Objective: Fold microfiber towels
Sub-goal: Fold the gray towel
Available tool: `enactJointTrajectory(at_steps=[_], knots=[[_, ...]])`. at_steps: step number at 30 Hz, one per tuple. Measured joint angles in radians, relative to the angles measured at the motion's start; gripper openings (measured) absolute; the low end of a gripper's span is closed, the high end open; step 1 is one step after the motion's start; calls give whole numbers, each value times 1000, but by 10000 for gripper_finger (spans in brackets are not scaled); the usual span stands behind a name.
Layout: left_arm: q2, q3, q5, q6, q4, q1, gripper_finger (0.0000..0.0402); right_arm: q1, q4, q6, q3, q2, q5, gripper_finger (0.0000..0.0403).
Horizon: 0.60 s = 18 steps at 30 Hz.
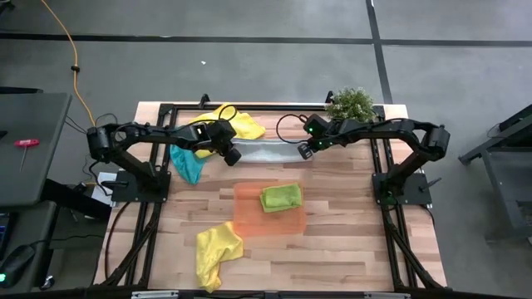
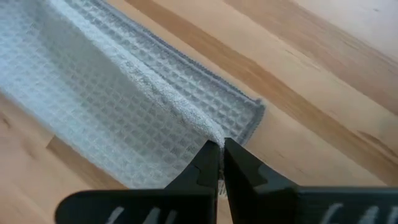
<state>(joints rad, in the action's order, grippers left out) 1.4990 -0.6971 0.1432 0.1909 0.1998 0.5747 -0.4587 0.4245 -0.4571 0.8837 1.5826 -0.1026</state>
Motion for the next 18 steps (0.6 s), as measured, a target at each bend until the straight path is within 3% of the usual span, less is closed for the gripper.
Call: enactJointTrajectory(at_steps=[9, 18], knots=[[-10, 0, 104, -1, -15, 1, 1, -2, 3, -61, 0, 0, -46, 0], [-10, 0, 107, -2, -15, 1, 1, -2, -1, -61, 0, 0, -54, 0]])
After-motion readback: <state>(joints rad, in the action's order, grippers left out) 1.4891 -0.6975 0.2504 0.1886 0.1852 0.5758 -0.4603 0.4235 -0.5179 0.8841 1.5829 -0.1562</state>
